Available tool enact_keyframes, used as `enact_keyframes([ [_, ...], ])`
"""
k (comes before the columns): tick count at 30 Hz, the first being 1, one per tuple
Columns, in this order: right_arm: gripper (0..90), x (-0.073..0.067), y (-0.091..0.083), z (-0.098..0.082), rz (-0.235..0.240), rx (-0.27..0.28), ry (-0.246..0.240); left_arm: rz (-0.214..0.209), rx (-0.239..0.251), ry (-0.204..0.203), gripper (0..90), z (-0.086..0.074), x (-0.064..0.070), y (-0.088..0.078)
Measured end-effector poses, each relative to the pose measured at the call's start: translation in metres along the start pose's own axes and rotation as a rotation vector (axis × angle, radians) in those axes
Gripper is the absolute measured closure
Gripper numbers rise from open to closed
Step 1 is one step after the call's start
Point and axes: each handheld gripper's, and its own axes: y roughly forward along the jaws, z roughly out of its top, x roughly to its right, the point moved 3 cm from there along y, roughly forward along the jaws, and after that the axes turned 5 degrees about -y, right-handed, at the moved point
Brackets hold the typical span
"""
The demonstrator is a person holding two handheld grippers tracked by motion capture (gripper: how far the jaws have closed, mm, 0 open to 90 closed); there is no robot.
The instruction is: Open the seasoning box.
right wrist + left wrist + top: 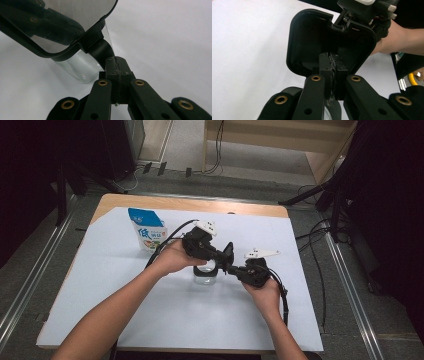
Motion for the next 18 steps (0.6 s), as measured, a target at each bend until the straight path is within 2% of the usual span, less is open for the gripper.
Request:
enact_keyframes([
  [3,90.0,0.0,0.0,0.0,0.002,-0.001,0.0,-0.023,-0.001,-0.009,84.3,-0.002,0.0,0.0],
  [8,89.8,0.0,0.0,0.0,-0.002,-0.005,-0.004,-0.028,-0.012,-0.004,77.6,-0.004,0.001,-0.005],
  [18,84.0,0.001,-0.002,-0.001,0.007,-0.014,0.001,0.038,0.017,-0.047,62.2,-0.015,-0.005,-0.033],
])
